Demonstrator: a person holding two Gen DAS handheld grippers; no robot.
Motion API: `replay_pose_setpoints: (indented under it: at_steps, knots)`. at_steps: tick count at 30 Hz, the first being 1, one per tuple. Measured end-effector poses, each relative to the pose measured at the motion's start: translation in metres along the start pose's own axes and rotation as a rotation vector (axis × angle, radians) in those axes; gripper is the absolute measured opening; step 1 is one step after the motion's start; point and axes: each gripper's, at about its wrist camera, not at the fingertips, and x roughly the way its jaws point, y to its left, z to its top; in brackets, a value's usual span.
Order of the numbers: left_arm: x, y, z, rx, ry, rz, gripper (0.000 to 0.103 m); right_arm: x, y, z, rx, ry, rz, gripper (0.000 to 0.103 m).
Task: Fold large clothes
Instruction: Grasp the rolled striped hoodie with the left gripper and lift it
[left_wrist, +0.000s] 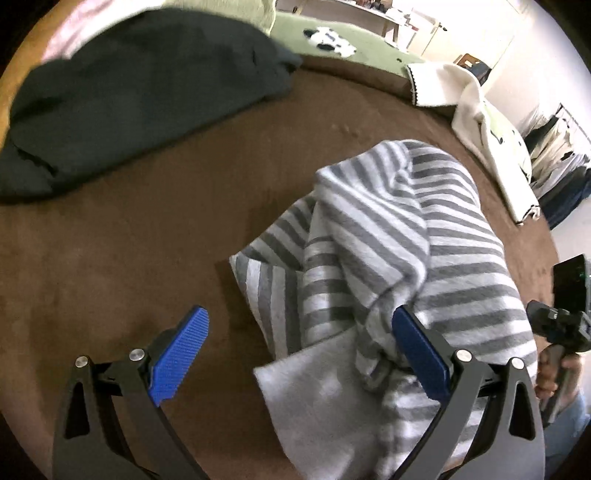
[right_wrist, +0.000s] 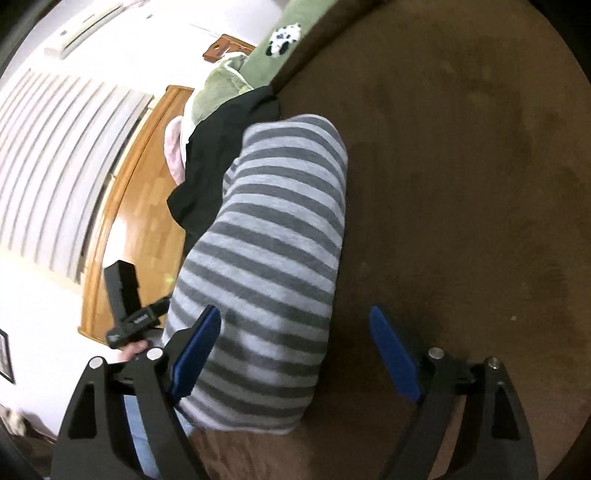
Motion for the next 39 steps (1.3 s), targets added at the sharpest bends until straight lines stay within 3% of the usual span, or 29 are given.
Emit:
replay_pose_setpoints:
  at_steps: [13,23,26,28,29,30,33,39]
  knots:
    - [0.053,0.034,-0.007,-0.083,0.125,-0.302,0.098,0.039,-0.012,0.02,0.092,0.015,0.139,0.089]
    - [0.065,0.005,-0.003,-0.004,0.118,-0.297,0.098,0.058,0.0,0.028,0.069,0.048,0.146,0.095]
    - [0.066,0.005,-0.002,0.003,0.113,-0.291,0.096,0.057,0.003,0.025,0.049,0.039,0.127,0.084]
    - [0.062,0.01,-0.004,-0.023,0.11,-0.322,0.081,0.054,0.003,0.023,0.047,0.027,0.119,0.066]
    - [0.062,0.009,-0.004,-0.058,0.106,-0.368,0.056,0.054,0.003,0.023,0.041,0.025,0.115,0.064]
    - [0.062,0.012,-0.005,-0.106,0.092,-0.389,0.052,0.052,0.005,0.022,0.033,0.021,0.114,0.06]
    - [0.057,0.011,-0.009,-0.116,0.06,-0.383,0.043,0.051,0.009,0.02,0.024,0.004,0.115,0.055]
    - [0.045,0.01,-0.01,-0.114,0.03,-0.374,0.035,0.048,0.016,0.021,0.01,-0.013,0.129,0.05]
